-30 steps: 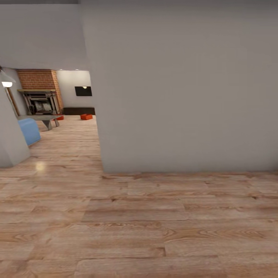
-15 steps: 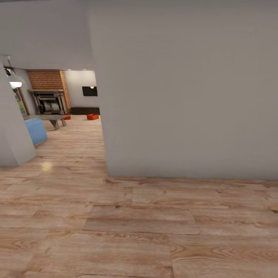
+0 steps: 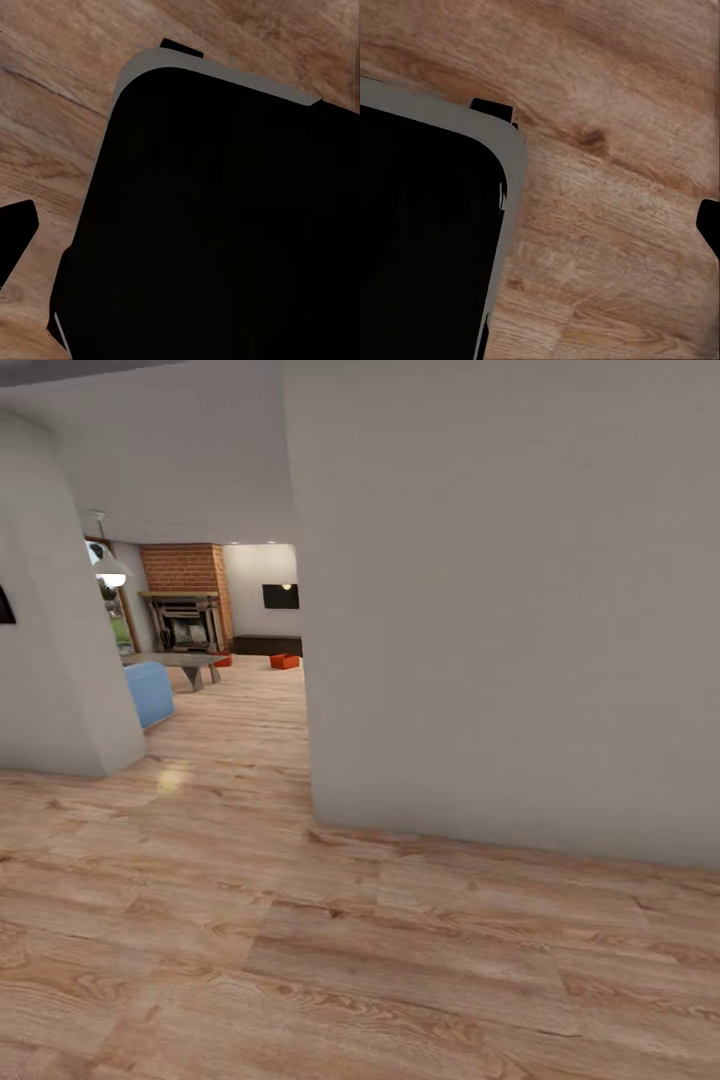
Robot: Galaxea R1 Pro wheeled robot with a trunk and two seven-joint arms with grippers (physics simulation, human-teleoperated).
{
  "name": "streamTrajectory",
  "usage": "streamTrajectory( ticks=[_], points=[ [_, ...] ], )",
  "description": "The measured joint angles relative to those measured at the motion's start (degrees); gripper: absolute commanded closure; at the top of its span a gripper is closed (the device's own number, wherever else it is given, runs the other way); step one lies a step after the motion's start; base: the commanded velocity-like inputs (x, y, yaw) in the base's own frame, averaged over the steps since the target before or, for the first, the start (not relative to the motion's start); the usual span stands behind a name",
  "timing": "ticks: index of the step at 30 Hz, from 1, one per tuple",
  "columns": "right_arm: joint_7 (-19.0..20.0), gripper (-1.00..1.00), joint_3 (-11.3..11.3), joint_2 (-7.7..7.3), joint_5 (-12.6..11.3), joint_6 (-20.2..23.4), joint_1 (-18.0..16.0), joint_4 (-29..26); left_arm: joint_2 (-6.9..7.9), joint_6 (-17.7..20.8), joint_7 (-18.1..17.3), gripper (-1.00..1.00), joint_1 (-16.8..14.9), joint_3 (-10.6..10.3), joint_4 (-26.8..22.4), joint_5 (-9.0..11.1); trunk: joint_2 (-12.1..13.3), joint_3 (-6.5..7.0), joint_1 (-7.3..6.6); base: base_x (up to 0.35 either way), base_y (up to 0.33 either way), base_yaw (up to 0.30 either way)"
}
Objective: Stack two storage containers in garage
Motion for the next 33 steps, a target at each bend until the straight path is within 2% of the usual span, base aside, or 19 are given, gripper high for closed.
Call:
streamTrajectory(
  ticks=[9,21,33],
  points=[
    [0.0,-1.00,0.0,-0.02,0.0,0.0,0.0,0.0,0.05,0.0,0.0,-1.00,0.0,0.0,0.0,0.1,0.0,0.00,0.00,0.326,0.000,0.256],
    [0.1,-1.00,0.0,0.00,0.0,0.0,0.0,0.0,0.04,-0.1,0.0,-1.00,0.0,0.0,0.0,0.1,0.0,0.00,0.00,0.326,0.000,0.069],
    [0.0,-1.00,-0.2,0.00,-0.1,0.0,0.0,0.0,0.07,-0.1,0.0,-1.00,0.0,0.0,0.0,0.3,0.0,0.00,0.00,0.326,0.000,0.261]
  ],
)
